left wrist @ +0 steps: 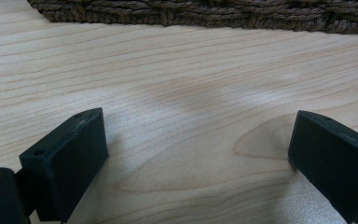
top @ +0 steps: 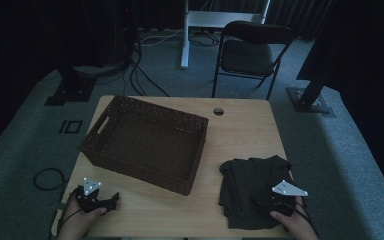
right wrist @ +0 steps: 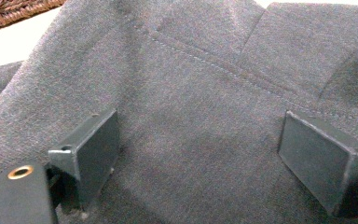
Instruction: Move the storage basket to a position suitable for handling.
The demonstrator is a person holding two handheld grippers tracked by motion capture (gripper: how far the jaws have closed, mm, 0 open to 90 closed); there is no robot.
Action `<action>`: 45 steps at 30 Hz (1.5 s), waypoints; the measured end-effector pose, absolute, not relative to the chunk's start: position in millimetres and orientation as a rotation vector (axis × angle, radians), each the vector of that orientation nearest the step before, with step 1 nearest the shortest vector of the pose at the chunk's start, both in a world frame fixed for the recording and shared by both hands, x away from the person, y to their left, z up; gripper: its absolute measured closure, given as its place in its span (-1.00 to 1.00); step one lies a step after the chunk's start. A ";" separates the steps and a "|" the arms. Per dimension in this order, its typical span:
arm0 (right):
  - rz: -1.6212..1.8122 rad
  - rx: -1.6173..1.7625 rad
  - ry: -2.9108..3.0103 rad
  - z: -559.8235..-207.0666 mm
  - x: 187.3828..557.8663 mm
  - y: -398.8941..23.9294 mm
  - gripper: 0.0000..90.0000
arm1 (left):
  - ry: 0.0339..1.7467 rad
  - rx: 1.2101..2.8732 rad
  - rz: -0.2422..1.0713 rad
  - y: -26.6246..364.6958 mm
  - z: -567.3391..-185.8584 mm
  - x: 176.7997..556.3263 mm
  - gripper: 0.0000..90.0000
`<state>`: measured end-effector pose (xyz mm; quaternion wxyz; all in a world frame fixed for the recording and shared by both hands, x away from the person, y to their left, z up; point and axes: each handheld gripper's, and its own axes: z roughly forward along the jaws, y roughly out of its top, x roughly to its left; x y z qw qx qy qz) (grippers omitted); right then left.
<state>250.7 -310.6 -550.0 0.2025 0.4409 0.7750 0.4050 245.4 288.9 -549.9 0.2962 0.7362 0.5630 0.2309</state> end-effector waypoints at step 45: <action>1.219 1.187 2.015 -502.5 270.9 -247.1 -0.70 | 1.329 1.947 0.617 336.5 -504.0 259.8 -0.84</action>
